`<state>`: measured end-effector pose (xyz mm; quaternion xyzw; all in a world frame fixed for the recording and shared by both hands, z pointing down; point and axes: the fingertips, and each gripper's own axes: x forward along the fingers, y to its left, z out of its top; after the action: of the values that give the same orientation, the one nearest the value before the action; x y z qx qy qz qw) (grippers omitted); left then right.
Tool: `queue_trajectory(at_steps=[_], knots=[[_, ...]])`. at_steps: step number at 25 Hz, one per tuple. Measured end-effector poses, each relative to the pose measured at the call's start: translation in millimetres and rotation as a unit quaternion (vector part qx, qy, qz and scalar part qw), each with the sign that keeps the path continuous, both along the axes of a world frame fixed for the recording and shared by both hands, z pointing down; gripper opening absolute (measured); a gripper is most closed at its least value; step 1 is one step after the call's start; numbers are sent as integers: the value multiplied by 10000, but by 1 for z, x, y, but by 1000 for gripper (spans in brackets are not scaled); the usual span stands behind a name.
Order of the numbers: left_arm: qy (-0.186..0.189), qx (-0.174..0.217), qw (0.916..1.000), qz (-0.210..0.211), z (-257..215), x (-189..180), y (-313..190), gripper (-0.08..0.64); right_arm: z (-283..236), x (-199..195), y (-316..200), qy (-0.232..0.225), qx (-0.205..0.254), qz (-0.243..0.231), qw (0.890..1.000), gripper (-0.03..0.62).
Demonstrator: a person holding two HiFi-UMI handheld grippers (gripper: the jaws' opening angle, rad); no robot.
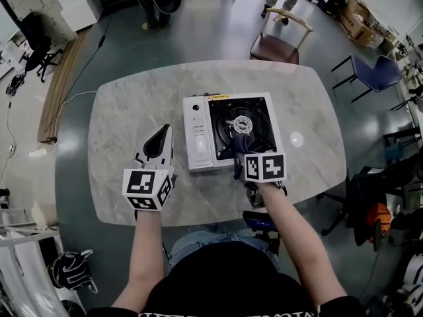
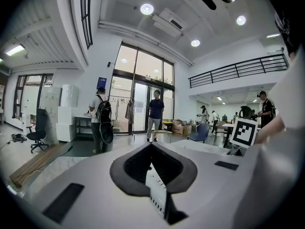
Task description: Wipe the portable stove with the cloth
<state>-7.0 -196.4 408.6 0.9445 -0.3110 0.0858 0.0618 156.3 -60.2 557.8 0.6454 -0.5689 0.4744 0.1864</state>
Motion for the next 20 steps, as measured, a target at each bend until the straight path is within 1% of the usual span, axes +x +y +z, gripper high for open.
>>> queue_trajectory(at_steps=[3,5,9,14,16,20], knots=[[-8,-3,10000,-16,0,5,-1,12,0,6,7,171,-110,-464,9987,69],[-15,-7,10000,-16,0,8,-1,11,1,13,12,341,-217,-836,9957,69],[-27,-5,10000,-6,1,16,-2,11,2,31,22,656,-495,-1419,9865,69],[-60,-7,10000,30,1,24,-2,11,2,47,29,798,-743,-1940,9749,70],[-74,4,10000,31,2,27,-2,11,2,54,31,1016,-877,-2229,9656,71],[-99,39,9999,-12,0,27,-4,11,8,71,36,1743,-1134,-2809,9369,71]])
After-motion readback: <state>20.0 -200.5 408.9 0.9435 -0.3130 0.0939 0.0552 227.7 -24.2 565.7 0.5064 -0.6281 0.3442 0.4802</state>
